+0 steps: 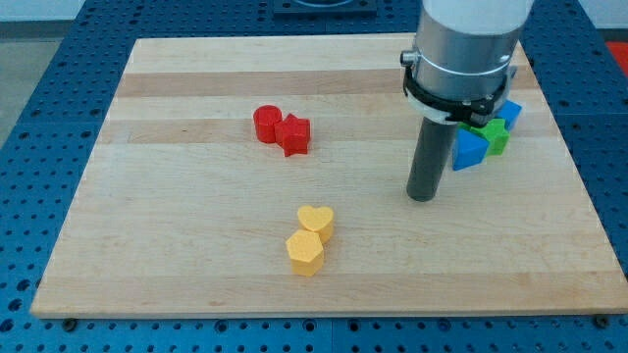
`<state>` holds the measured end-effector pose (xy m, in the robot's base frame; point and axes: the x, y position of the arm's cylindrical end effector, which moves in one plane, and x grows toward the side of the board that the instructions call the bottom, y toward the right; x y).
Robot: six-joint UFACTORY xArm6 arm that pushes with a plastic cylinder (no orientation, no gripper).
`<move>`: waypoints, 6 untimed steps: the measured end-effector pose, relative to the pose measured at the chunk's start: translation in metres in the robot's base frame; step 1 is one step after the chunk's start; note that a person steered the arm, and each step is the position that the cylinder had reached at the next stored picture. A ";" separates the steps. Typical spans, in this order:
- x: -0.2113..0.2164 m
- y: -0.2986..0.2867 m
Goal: Move the red blocks towards the left center
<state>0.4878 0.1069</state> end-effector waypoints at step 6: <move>-0.091 -0.178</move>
